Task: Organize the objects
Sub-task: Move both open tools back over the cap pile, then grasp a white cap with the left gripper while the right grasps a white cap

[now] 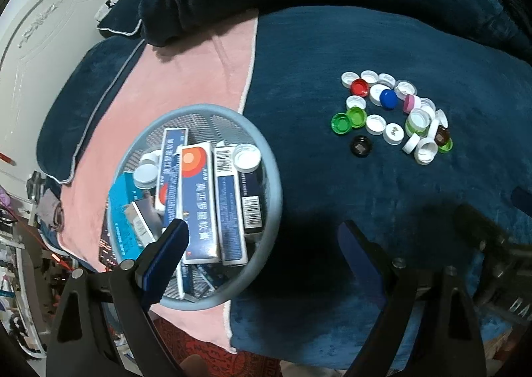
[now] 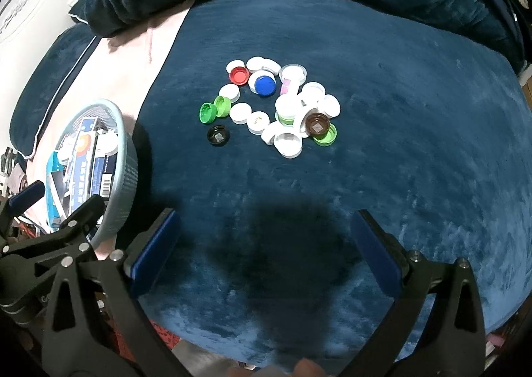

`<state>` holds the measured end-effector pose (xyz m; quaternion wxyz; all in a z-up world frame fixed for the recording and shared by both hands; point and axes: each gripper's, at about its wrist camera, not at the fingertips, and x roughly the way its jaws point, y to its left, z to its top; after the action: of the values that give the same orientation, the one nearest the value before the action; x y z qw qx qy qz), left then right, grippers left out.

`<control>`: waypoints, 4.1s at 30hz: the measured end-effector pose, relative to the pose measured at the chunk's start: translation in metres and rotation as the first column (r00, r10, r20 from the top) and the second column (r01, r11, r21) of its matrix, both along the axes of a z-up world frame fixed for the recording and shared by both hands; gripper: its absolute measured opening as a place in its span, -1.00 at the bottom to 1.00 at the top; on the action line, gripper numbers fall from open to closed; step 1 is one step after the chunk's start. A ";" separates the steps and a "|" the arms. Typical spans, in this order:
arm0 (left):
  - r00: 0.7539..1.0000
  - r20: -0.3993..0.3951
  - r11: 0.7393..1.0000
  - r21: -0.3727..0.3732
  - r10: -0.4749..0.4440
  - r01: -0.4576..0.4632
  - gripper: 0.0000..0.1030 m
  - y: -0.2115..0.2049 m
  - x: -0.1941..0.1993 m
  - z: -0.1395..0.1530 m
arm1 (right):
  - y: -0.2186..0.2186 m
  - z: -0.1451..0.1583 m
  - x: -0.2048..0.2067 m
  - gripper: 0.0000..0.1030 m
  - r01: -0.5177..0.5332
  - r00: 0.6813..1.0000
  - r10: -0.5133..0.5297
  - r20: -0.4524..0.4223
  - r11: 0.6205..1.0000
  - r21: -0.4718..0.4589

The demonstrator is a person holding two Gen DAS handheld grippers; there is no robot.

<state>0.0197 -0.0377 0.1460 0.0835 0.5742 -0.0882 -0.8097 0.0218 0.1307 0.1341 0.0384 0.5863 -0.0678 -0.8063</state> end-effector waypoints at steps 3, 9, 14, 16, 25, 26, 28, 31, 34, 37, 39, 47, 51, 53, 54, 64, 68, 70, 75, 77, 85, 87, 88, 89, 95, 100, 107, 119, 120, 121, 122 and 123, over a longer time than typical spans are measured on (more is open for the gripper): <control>1.000 0.008 1.000 0.027 0.001 -0.001 0.80 -0.001 -0.005 -0.003 | 0.022 0.002 -0.010 0.99 0.051 0.999 -0.051 0.002 0.998 -0.038; 1.000 0.008 0.997 0.068 0.021 -0.021 0.80 -0.005 -0.023 -0.005 | 0.064 0.002 -0.030 0.99 0.154 0.988 -0.153 0.022 0.985 -0.076; 0.999 -0.006 0.991 0.125 0.037 -0.036 0.80 -0.002 -0.044 -0.006 | 0.085 -0.007 -0.047 0.99 0.177 0.984 -0.173 0.049 0.980 -0.096; 0.999 -0.008 0.989 0.142 0.043 -0.042 0.80 -0.001 -0.054 -0.009 | 0.099 -0.011 -0.055 0.99 0.205 0.978 -0.200 0.055 0.973 -0.108; 0.992 -0.007 0.972 0.200 0.124 -0.120 0.80 0.004 -0.102 -0.030 | 0.118 -0.050 -0.095 0.98 0.300 0.952 -0.278 0.127 0.930 -0.212; 0.992 -0.008 0.972 0.200 0.125 -0.121 0.80 0.006 -0.106 -0.033 | 0.118 -0.056 -0.099 0.98 0.302 0.951 -0.278 0.135 0.928 -0.217; 0.992 -0.008 0.972 0.200 0.124 -0.120 0.80 0.011 -0.113 -0.040 | 0.118 -0.069 -0.107 0.83 0.312 0.947 -0.281 0.158 0.922 -0.229; 0.993 0.005 0.973 0.197 0.122 -0.121 0.80 0.015 -0.122 -0.053 | 0.121 -0.092 -0.117 0.35 0.336 0.933 -0.287 0.216 0.910 -0.243; 0.992 0.018 0.971 0.201 0.127 -0.128 0.80 0.016 -0.129 -0.063 | 0.122 -0.110 -0.120 0.21 0.368 0.918 -0.301 0.257 0.888 -0.277; 0.990 0.020 0.966 0.220 0.136 -0.137 0.80 0.017 -0.134 -0.067 | 0.122 -0.115 -0.123 0.19 0.401 0.909 -0.334 0.250 0.867 -0.298; 0.991 0.013 0.967 0.217 0.134 -0.134 0.80 0.018 -0.136 -0.068 | 0.122 -0.116 -0.125 0.19 0.415 0.905 -0.354 0.237 0.856 -0.307; 0.989 0.025 0.960 0.236 0.147 -0.149 0.80 0.013 -0.142 -0.076 | 0.118 -0.126 -0.127 -0.61 0.404 0.910 -0.341 0.236 0.858 -0.318; 0.985 0.030 0.947 0.271 0.168 -0.170 0.80 0.010 -0.148 -0.079 | 0.123 -0.123 -0.122 -0.63 0.410 0.908 -0.349 0.233 0.853 -0.323; 0.984 0.034 0.942 0.286 0.173 -0.176 0.80 0.009 -0.152 -0.081 | 0.126 -0.119 -0.120 -0.62 0.413 0.908 -0.356 0.223 0.853 -0.319; 0.983 0.038 0.939 0.292 0.178 -0.181 0.80 0.009 -0.154 -0.083 | 0.126 -0.118 -0.120 -0.62 0.412 0.908 -0.355 0.223 0.853 -0.321; 0.978 0.070 0.929 0.307 0.195 -0.207 0.80 0.011 -0.163 -0.100 | 0.097 -0.113 -0.133 -0.55 0.323 0.942 -0.286 0.176 0.916 -0.237; 0.979 0.073 0.930 0.305 0.192 -0.205 0.80 0.012 -0.162 -0.104 | 0.081 -0.114 -0.136 0.04 0.277 0.955 -0.243 0.169 0.935 -0.223; 0.978 0.072 0.928 0.310 0.196 -0.209 0.80 0.009 -0.161 -0.105 | 0.077 -0.111 -0.137 0.09 0.269 0.958 -0.239 0.158 0.942 -0.202; 0.976 0.071 0.926 0.310 0.204 -0.216 0.80 0.004 -0.158 -0.106 | 0.079 -0.109 -0.137 0.09 0.278 0.956 -0.258 0.141 0.949 -0.146; 0.975 0.072 0.924 0.311 0.209 -0.221 0.80 0.002 -0.158 -0.106 | 0.082 -0.114 -0.137 0.09 0.291 0.951 -0.272 0.149 0.949 -0.123; 0.974 0.081 0.923 0.311 0.212 -0.227 0.80 0.002 -0.157 -0.106 | 0.096 -0.114 -0.134 0.07 0.368 0.924 -0.356 0.142 0.927 -0.072; 0.975 0.082 0.925 0.307 0.208 -0.224 0.80 0.003 -0.158 -0.106 | 0.104 -0.112 -0.132 0.08 0.399 0.913 -0.387 0.131 0.914 -0.080; 0.975 0.083 0.925 0.308 0.208 -0.224 0.80 0.003 -0.158 -0.106 | 0.106 -0.110 -0.132 0.08 0.400 0.913 -0.389 0.126 0.913 -0.079; 0.975 0.083 0.924 0.309 0.208 -0.224 0.80 0.002 -0.159 -0.106 | 0.108 -0.109 -0.132 0.08 0.397 0.914 -0.386 0.123 0.914 -0.081; 0.975 0.085 0.921 0.319 0.207 -0.224 0.80 0.002 -0.159 -0.108 | 0.102 -0.112 -0.131 0.08 0.368 0.925 -0.357 0.128 0.927 -0.077; 0.973 0.087 0.919 0.320 0.213 -0.230 0.80 0.003 -0.161 -0.110 | 0.102 -0.116 -0.132 -0.12 0.350 0.929 -0.343 0.138 0.936 -0.030; 0.974 0.061 0.907 0.355 0.218 -0.225 0.80 0.010 -0.166 -0.104 | 0.125 -0.115 -0.131 -0.38 0.400 0.912 -0.379 0.158 0.906 -0.136; 0.995 0.077 0.947 0.307 0.070 -0.090 0.51 0.041 -0.183 -0.119 | 0.118 -0.121 -0.135 -0.38 0.417 0.904 -0.393 0.168 0.897 -0.148; 0.995 0.084 0.951 0.299 0.058 -0.081 0.49 0.043 -0.183 -0.122 | 0.117 -0.121 -0.136 -0.38 0.417 0.904 -0.393 0.169 0.897 -0.148; 0.995 0.089 0.952 0.298 0.048 -0.072 0.43 0.044 -0.185 -0.125 | 0.116 -0.122 -0.136 -0.37 0.416 0.904 -0.392 0.169 0.897 -0.148; 0.995 0.091 0.951 0.302 0.037 -0.063 0.42 0.045 -0.184 -0.127 | 0.116 -0.122 -0.133 -0.37 0.416 0.905 -0.391 0.169 0.897 -0.148; 0.995 0.094 0.950 0.308 0.021 -0.049 0.42 0.047 -0.186 -0.130 | 0.119 -0.121 -0.131 -0.37 0.414 0.905 -0.390 0.168 0.898 -0.147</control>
<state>-0.1658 0.0092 0.0156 0.0029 0.6172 0.0466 -0.7854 -0.1096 0.2494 0.0132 -0.0812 0.6067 -0.2626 -0.7459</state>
